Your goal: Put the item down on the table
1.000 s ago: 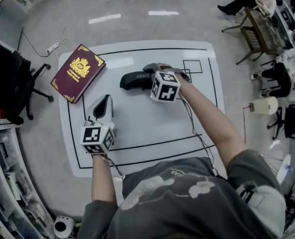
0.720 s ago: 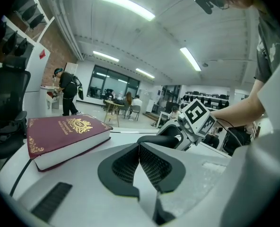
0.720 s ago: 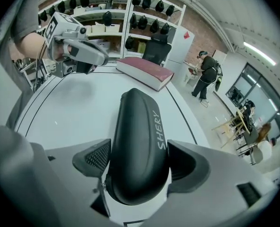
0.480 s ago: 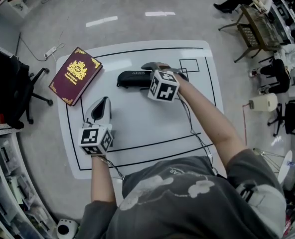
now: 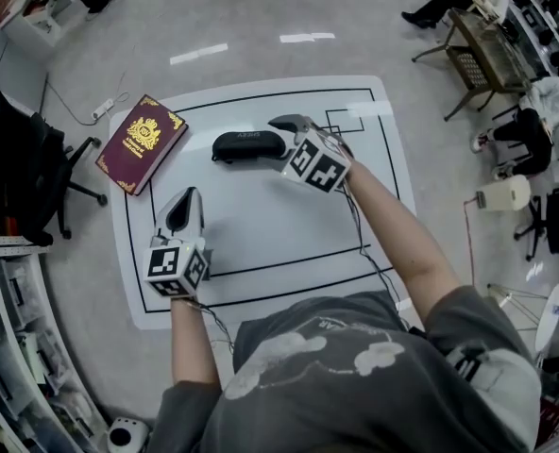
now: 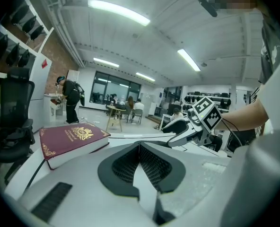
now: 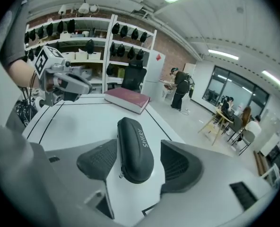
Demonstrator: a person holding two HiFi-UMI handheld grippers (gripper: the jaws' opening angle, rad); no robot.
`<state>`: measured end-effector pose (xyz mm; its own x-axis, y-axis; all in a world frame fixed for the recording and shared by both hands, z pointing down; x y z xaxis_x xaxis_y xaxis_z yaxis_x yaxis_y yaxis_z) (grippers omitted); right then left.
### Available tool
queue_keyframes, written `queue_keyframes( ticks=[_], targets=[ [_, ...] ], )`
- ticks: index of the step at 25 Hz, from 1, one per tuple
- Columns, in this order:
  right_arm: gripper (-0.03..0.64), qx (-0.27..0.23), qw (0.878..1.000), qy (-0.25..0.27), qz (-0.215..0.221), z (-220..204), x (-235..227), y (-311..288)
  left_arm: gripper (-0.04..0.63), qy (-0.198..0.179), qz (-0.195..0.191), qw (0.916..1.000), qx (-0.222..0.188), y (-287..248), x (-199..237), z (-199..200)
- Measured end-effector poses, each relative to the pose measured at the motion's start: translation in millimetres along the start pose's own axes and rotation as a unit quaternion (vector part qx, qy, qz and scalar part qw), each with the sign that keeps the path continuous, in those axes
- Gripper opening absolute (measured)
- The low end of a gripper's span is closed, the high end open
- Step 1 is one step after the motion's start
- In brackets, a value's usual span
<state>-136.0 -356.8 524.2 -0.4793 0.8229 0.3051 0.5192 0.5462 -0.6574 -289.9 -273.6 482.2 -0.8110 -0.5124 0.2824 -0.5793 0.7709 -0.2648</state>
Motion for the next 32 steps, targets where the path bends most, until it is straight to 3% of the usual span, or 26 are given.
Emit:
queue_keyframes(
  ticks=[4, 11, 17, 22, 32],
  targets=[
    [0.202, -0.023, 0.999, -0.019, -0.02, 4, -3, 23, 0.005, -0.007, 0.017, 0.9998, -0.01, 13, -20, 5],
    [0.01, -0.042, 0.998, -0.047, 0.015, 3, 16, 57, 0.005, -0.023, 0.046, 0.9982, -0.031, 31, -55, 15],
    [0.0, -0.07, 0.997, -0.029, 0.021, -2, 27, 83, 0.005, -0.031, 0.07, 0.9961, -0.044, 40, -89, 15],
    [-0.002, -0.1, 0.992, -0.045, 0.055, -10, 39, 106, 0.005, -0.037, 0.09, 0.994, -0.051, 48, -122, 10],
    [-0.002, -0.125, 0.99, -0.01, 0.07, -39, 55, 156, 0.005, -0.042, 0.128, 0.989, -0.061, 64, -197, -12]
  ],
)
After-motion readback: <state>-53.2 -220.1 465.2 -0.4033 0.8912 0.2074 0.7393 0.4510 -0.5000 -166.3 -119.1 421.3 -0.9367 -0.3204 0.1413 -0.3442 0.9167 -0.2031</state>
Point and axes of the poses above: the fingertips, and each gripper's own axes: y backward along the fingers, x to its left, z out of its top, the point moved 1 cm from there along y, backward along the fingers, and after that the axes turned 10 degrees about -z, right-handed, at the moved point
